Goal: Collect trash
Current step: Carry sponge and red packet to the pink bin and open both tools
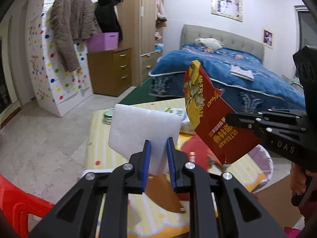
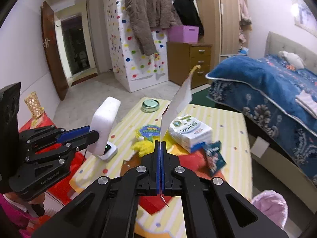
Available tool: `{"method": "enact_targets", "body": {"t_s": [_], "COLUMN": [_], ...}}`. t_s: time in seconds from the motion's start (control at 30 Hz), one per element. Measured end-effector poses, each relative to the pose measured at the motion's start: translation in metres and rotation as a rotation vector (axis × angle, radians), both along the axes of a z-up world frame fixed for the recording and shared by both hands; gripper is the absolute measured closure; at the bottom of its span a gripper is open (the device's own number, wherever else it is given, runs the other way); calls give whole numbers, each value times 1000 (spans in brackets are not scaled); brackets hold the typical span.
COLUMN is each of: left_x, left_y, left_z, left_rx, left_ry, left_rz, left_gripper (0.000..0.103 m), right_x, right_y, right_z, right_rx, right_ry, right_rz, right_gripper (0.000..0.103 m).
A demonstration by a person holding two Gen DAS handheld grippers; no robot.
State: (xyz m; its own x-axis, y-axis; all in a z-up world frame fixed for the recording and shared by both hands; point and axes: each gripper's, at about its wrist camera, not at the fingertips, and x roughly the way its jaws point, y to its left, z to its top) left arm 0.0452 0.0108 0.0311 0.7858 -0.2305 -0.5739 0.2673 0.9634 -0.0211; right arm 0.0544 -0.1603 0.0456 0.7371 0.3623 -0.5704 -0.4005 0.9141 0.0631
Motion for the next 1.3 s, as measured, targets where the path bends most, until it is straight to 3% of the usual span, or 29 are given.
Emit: {"method": "enact_targets", "body": {"t_s": [0.27,0.7,1.3], "left_x": [-9,-13,25], "left_y": [-48,-186,-331], "left_z": [-2,-26,-90], "left_rx": [-37,-38,38], "left_ry": [7,21,134], "left_rz": [-141,-436,-658], "left_gripper": [88,88,87], "right_x": [-35,-69,-56], "right_y": [-52,-158,-284], "right_z": [-10,-52,-126], "right_rx": [-45,-65,17], "right_ry": [-4,71,193], "right_rz": [-168,-442,-621], "right_gripper": [103,103,103]}}
